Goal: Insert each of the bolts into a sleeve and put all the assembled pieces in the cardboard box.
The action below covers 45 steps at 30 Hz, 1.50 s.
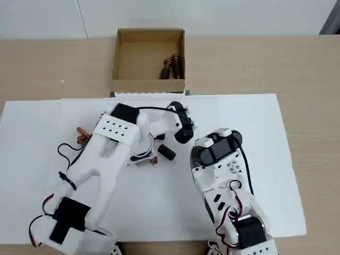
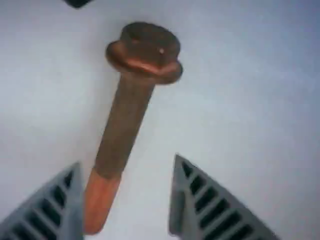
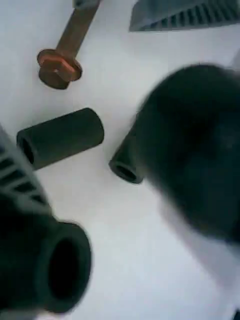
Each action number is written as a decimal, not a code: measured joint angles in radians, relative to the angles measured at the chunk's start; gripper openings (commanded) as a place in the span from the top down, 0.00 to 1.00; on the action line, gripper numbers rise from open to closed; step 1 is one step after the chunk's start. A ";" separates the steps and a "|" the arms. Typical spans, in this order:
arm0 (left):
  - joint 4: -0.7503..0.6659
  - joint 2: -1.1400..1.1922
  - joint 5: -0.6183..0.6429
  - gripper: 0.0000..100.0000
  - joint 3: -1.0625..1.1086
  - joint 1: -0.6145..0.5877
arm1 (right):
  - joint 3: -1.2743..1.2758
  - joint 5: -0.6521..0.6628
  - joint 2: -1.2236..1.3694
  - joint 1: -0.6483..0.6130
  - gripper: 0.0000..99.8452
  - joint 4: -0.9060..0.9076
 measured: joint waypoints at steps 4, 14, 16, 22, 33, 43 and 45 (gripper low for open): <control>-0.049 0.000 0.000 0.88 0.034 -0.002 | 0.000 0.000 0.000 0.000 1.00 0.000; -0.152 0.000 0.002 0.89 0.115 -0.002 | 0.000 0.000 0.000 0.000 1.00 0.000; -0.163 0.000 0.002 0.89 0.126 -0.002 | 0.000 0.000 0.000 0.000 1.00 0.000; -0.215 0.000 0.002 0.89 0.170 -0.002 | 0.000 0.000 0.000 0.000 1.00 0.000; -0.256 0.097 0.002 0.97 0.170 0.003 | 0.000 0.000 0.000 0.000 1.00 0.000; -0.249 0.115 0.002 1.00 0.150 0.008 | 0.000 0.000 0.000 0.000 1.00 0.000; -0.218 0.123 0.002 1.00 0.123 0.008 | -0.002 0.000 0.000 0.000 1.00 0.000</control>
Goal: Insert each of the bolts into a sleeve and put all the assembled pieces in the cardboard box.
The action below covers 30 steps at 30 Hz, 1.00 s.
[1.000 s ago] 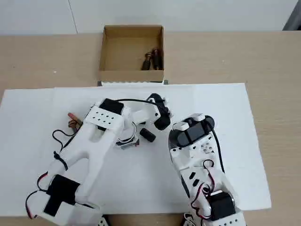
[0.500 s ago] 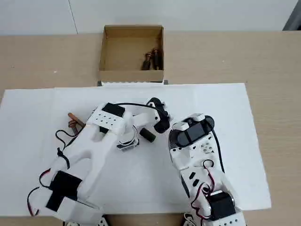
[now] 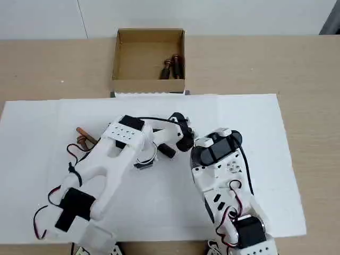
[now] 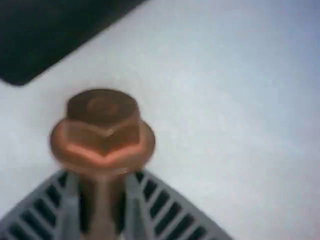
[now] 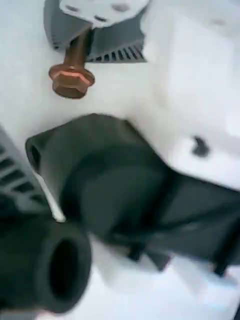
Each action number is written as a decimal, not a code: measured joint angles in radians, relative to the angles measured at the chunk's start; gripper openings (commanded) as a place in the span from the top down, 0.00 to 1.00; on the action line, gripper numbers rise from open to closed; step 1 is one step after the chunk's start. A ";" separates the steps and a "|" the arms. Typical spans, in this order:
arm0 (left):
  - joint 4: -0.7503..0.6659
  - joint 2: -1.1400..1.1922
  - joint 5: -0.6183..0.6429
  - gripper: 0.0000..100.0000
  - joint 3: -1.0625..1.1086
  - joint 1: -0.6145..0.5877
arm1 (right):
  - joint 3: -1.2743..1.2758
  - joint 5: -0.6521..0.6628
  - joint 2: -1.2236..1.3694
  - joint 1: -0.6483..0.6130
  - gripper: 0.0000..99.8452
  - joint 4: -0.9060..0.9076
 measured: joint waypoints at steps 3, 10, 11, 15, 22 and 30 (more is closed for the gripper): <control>0.043 -0.002 0.000 1.00 -0.040 -0.002 | 0.000 0.000 0.000 0.000 1.00 0.000; 0.114 -0.187 0.048 1.00 -0.081 0.012 | -0.031 0.000 0.000 0.000 1.00 0.000; 0.133 -0.221 0.057 0.99 -0.081 0.023 | -0.040 0.000 0.000 0.000 1.00 0.000; 0.189 -0.338 0.141 0.99 -0.081 0.061 | -0.057 0.000 0.000 0.000 1.00 0.000; 0.199 -0.511 0.382 0.99 -0.081 0.064 | -0.087 0.000 0.000 0.000 1.00 0.048; 0.193 -0.763 0.448 1.00 -0.046 0.068 | -0.121 0.000 0.000 0.000 1.00 0.127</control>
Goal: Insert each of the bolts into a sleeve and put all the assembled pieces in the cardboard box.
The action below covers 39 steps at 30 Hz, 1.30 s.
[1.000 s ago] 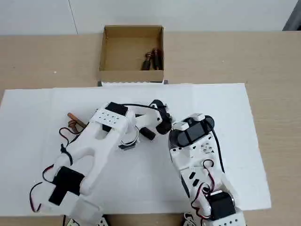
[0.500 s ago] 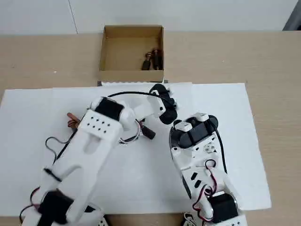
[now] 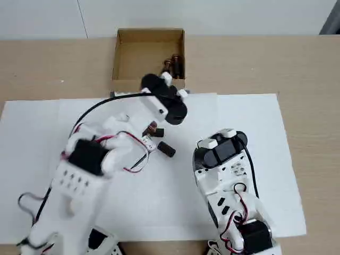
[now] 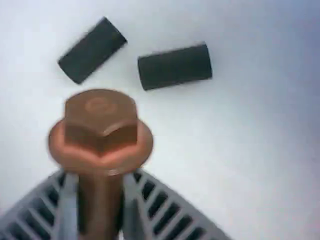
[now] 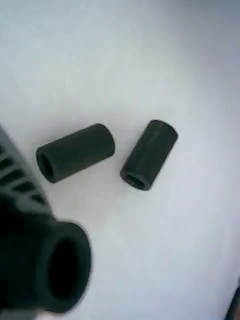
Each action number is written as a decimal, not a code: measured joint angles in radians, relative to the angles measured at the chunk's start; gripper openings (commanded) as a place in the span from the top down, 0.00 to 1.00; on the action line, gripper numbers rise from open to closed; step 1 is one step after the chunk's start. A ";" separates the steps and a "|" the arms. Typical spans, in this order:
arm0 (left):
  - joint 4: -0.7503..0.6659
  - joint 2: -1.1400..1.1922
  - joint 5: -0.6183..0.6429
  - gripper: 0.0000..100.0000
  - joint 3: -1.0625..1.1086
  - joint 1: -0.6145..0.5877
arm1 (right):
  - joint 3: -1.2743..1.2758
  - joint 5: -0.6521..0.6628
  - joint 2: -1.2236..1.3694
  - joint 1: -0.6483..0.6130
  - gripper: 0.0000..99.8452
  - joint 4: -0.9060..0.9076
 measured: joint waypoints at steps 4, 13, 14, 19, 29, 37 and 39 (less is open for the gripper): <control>-0.091 -0.180 0.000 1.00 0.143 -0.023 | 0.008 0.000 0.000 0.000 1.00 0.000; -0.350 -0.740 0.003 1.00 0.605 -0.127 | 0.140 0.000 0.000 -0.086 1.00 -0.203; -0.364 -0.793 0.003 1.00 0.644 -0.140 | 0.158 0.000 0.000 -0.097 1.00 -0.227; -0.388 -1.010 0.018 1.00 0.795 -0.204 | 0.222 0.000 0.000 -0.153 1.00 -0.327; -0.442 -1.128 0.399 1.00 0.875 -0.229 | 0.276 0.000 0.002 -0.252 1.00 -0.473; -0.704 -1.128 0.675 1.00 1.036 -0.229 | 0.276 0.000 0.002 -0.331 1.00 -0.474; -0.750 -1.128 0.752 0.99 1.063 -0.229 | 0.276 0.000 0.002 -0.351 1.00 -0.474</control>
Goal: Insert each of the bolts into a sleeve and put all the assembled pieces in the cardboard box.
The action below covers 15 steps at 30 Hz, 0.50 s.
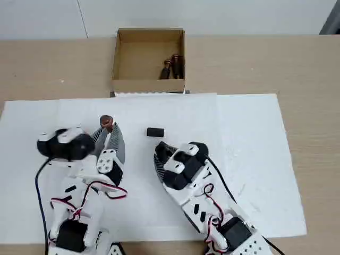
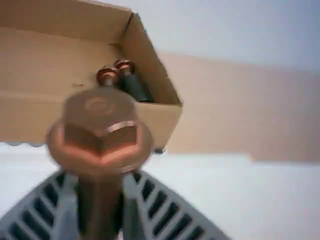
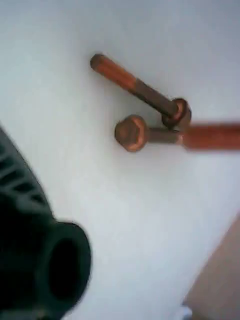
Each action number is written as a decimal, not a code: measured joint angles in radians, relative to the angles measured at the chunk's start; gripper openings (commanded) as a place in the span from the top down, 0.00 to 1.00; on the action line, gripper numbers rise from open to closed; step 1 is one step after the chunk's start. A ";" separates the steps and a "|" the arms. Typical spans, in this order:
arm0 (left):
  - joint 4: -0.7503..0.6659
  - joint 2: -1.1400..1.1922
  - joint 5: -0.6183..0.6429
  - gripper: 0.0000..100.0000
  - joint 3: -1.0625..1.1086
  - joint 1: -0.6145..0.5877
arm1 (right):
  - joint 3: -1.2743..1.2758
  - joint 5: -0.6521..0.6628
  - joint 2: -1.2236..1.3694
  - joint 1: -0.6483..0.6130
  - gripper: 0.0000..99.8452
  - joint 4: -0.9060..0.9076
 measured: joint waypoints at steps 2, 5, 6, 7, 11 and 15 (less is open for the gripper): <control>-0.015 0.002 0.063 0.99 0.005 0.000 | 0.000 0.020 0.000 -0.015 1.00 0.000; -0.025 0.002 0.132 0.99 0.005 0.000 | 0.000 0.058 0.000 -0.025 1.00 0.000; -0.025 0.002 0.160 0.99 0.005 0.000 | 0.000 0.069 0.000 -0.025 1.00 0.000; -0.025 0.002 0.186 0.99 0.005 0.000 | 0.000 0.075 0.000 -0.025 1.00 0.000; -0.025 0.002 0.272 0.99 0.005 0.035 | 0.000 0.084 0.000 -0.034 1.00 0.000; -0.025 0.002 0.311 0.99 0.005 0.107 | 0.000 0.086 0.000 -0.046 1.00 0.000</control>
